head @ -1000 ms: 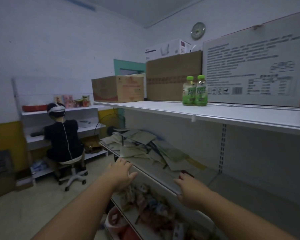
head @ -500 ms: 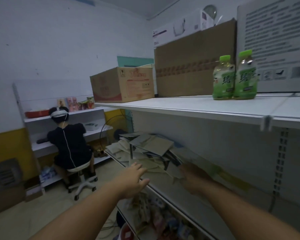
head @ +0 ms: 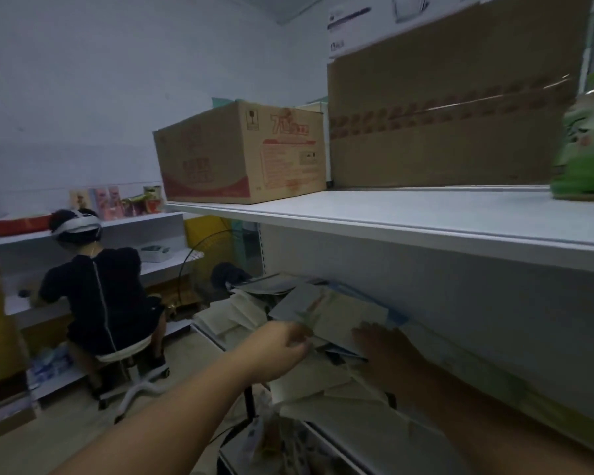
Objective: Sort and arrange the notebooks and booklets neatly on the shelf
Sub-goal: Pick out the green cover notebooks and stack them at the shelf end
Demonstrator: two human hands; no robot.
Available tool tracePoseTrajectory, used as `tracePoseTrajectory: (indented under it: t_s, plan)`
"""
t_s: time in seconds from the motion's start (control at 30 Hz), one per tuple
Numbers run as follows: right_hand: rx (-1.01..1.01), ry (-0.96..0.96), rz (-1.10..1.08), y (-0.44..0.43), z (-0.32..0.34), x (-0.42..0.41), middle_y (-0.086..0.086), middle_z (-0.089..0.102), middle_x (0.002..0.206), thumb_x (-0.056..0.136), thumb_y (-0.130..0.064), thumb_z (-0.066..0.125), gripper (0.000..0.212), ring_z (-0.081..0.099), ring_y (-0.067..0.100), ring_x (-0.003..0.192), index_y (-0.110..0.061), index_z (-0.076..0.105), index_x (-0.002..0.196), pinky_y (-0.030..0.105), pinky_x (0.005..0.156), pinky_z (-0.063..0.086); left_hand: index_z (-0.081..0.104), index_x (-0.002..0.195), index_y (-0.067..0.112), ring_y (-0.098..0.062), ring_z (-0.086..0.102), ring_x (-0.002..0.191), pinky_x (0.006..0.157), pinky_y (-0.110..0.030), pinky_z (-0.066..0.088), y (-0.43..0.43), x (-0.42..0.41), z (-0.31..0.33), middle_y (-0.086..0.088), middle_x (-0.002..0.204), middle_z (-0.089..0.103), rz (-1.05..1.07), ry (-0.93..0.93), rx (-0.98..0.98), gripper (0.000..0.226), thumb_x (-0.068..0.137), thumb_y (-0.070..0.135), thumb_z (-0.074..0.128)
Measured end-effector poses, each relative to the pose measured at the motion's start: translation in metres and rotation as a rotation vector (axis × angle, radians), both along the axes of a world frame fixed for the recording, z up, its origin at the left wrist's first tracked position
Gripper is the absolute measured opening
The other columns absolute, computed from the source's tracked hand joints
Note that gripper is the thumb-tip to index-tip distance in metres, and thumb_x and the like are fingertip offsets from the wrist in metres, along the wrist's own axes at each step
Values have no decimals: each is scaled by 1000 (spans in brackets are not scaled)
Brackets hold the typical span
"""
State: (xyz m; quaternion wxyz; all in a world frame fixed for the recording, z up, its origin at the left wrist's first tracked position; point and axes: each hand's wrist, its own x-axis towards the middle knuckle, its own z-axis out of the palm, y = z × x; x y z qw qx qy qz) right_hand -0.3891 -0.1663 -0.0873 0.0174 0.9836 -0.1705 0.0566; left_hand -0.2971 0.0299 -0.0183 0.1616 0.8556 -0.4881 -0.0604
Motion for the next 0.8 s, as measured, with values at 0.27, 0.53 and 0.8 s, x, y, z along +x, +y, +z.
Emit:
tracePoseTrajectory:
  t_s: [0.27, 0.53, 0.8]
  plan:
    - [-43, -483, -10, 11, 1, -2, 8, 74, 93, 89, -26, 43, 37, 71, 14, 70, -8, 72, 104, 22, 56, 55, 63, 107, 3, -19, 69, 63, 53, -25, 53, -4, 89, 3, -14, 87, 71, -72, 787, -349, 22, 97, 11, 45]
    - [-238, -765, -239, 80, 33, 6, 6, 72, 75, 93, -31, 38, 36, 66, 21, 56, -15, 71, 96, 27, 43, 50, 51, 127, 15, -27, 66, 95, 72, -37, 59, -59, 64, 3, -12, 116, 64, -196, 1497, -437, 36, 96, 32, 50]
    - [82, -541, -456, 61, -9, -40, -4, 51, 139, 91, -18, 52, 36, 52, 13, 125, -22, 61, 125, 11, 101, 31, 61, 108, 8, -34, 61, 97, 87, -44, 49, -81, 76, -15, -16, 111, 64, 47, 1592, -430, 24, 96, 13, 41]
